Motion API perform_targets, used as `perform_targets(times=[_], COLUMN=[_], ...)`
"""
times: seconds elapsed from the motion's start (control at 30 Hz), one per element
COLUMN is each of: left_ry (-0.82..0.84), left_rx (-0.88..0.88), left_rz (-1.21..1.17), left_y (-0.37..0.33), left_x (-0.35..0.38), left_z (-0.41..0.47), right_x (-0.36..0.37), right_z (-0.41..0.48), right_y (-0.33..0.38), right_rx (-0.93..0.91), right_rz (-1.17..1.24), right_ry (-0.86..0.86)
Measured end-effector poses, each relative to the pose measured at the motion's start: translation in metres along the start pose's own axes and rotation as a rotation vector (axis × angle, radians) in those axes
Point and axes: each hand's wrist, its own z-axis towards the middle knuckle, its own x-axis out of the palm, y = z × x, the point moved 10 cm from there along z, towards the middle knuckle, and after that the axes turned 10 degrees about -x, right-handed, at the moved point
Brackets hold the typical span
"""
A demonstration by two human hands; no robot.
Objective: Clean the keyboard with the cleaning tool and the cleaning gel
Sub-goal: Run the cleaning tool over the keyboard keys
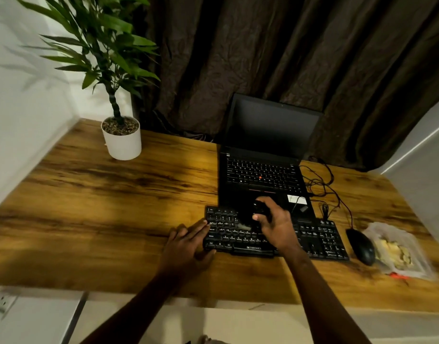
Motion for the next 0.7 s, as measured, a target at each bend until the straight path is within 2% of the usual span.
perform_targets(times=[0.13,0.4,0.7], left_ry=[0.024,-0.043,0.006], left_rx=[-0.008,0.031,-0.005], left_rz=[-0.003,0.005,-0.003], left_y=[0.001,-0.002,0.003], left_x=[0.002,-0.002,0.005], left_z=[0.001,-0.001,0.001], right_x=[-0.003,0.037,0.007], right_z=[0.0,0.015,0.004], right_y=[-0.009,0.022,0.005], right_rx=[0.001,-0.058,-0.042], right_rz=[-0.024,0.046,-0.016], right_ry=[-0.026,0.041,0.0])
